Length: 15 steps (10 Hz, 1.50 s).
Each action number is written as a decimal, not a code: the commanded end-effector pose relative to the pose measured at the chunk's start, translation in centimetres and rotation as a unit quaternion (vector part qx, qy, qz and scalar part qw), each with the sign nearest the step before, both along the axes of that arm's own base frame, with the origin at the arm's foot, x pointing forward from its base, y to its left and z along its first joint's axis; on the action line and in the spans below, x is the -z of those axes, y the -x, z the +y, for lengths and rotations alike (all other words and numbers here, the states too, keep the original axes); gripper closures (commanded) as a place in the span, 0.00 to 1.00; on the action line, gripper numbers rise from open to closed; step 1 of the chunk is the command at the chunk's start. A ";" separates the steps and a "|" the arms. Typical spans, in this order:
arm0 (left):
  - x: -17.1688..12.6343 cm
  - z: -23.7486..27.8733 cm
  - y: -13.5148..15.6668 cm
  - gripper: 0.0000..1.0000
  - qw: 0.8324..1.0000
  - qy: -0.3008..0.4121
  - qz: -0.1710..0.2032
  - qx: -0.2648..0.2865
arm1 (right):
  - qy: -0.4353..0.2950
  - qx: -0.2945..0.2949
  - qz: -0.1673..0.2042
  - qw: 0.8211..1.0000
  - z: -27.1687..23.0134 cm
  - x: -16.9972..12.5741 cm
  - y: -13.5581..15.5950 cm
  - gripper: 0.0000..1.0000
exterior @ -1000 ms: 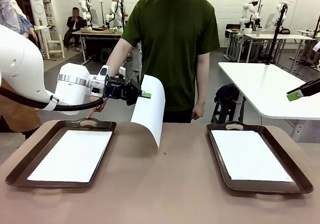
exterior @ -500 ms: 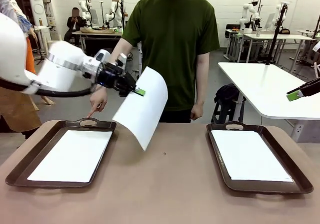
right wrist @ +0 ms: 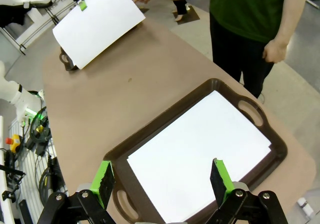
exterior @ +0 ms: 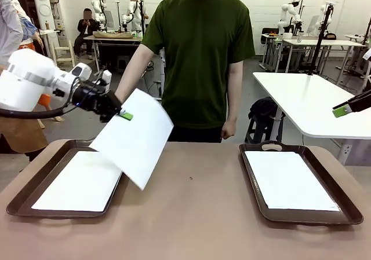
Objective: Sort the A4 documents.
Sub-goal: Place the A4 Paper in the designated Handle tray.
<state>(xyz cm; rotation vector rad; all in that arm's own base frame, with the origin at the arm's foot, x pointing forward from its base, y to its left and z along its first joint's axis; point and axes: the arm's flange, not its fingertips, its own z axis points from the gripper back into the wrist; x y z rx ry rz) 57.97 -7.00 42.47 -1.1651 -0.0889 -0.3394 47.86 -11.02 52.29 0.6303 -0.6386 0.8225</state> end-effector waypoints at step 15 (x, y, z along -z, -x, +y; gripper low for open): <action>5.8 10.6 2.3 0.99 0.932 -0.324 0.088 -0.135 | 0.000 -0.003 -0.001 1.000 0.1 0.1 0.0 0.00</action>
